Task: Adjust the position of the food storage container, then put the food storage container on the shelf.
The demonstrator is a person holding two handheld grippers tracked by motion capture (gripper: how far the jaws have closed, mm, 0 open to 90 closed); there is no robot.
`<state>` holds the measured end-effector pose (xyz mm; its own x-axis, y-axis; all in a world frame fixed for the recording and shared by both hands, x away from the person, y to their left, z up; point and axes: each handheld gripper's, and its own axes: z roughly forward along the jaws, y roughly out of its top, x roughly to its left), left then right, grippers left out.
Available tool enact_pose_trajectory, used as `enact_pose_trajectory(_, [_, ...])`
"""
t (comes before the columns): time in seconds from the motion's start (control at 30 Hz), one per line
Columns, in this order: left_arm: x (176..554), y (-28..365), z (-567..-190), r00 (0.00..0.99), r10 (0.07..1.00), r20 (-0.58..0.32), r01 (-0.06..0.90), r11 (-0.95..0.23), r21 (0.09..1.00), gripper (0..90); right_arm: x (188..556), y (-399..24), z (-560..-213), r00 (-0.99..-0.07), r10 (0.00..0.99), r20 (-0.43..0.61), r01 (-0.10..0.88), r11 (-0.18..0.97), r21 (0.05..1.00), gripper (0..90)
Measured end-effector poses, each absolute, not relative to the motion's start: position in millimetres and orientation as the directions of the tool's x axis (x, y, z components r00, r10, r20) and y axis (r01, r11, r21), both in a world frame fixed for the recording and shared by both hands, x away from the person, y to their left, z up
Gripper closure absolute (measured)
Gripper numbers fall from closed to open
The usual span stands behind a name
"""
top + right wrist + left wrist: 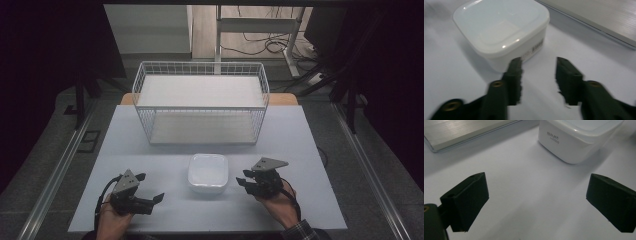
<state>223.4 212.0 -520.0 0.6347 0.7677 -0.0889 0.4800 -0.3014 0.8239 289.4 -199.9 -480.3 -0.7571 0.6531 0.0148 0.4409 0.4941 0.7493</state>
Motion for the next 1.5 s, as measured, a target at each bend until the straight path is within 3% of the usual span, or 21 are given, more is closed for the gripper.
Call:
enact_pose_trajectory(0.13, [223.7, 212.4, -520.8, 0.633, 0.770, -0.074, 0.470, -0.307, 0.828, 3.3, 278.8, -212.1, -485.9, -0.748, 0.663, -0.017, 0.415, 0.489, 0.767, 23.4])
enact_pose_trajectory(0.23, [223.7, 211.7, -521.2, 0.646, 0.760, -0.067, 0.454, -0.312, 0.835, 1.9, 274.0, -218.8, -491.2, -0.746, 0.665, -0.008, 0.416, 0.476, 0.775, 8.6])
enact_pose_trajectory(0.4, [223.7, 209.5, -521.6, 0.654, 0.754, -0.068, 0.446, -0.311, 0.839, 0.8, 272.9, -217.9, -501.5, -0.756, 0.655, 0.004, 0.435, 0.497, 0.751, 0.9])
enact_pose_trajectory(0.53, [225.8, 209.0, -522.4, 0.650, 0.756, -0.081, 0.462, -0.308, 0.831, 0.8, 273.6, -216.9, -500.5, -0.763, 0.647, 0.002, 0.423, 0.496, 0.759, 0.7])
enact_pose_trajectory(0.7, [231.8, 203.2, -523.0, 0.661, 0.734, -0.159, 0.504, -0.277, 0.818, 1.2, 278.4, -218.1, -498.4, -0.758, 0.652, 0.032, 0.440, 0.473, 0.763, 0.9])
enact_pose_trajectory(0.83, [237.8, 190.8, -520.5, 0.678, 0.722, -0.140, 0.507, -0.321, 0.800, 0.8, 280.1, -214.6, -496.1, -0.751, 0.658, 0.052, 0.451, 0.454, 0.768, 0.9])
enact_pose_trajectory(1.0, [248.9, 183.6, -512.5, 0.688, 0.691, -0.221, 0.532, -0.273, 0.801, 3.2, 283.4, -202.5, -487.1, -0.733, 0.679, 0.041, 0.459, 0.451, 0.765, 0.3])
enact_pose_trajectory(1.2, [264.6, 164.6, -498.9, 0.712, 0.674, -0.196, 0.507, -0.301, 0.808, 9.1, 286.3, -189.4, -478.9, -0.753, 0.656, 0.056, 0.466, 0.471, 0.749, 0.2])
enact_pose_trajectory(1.5, [302.7, 129.4, -491.4, 0.740, 0.650, -0.172, 0.483, -0.336, 0.809, 13.0, 307.8, -169.2, -470.5, -0.743, 0.654, 0.142, 0.512, 0.419, 0.750, 19.9])
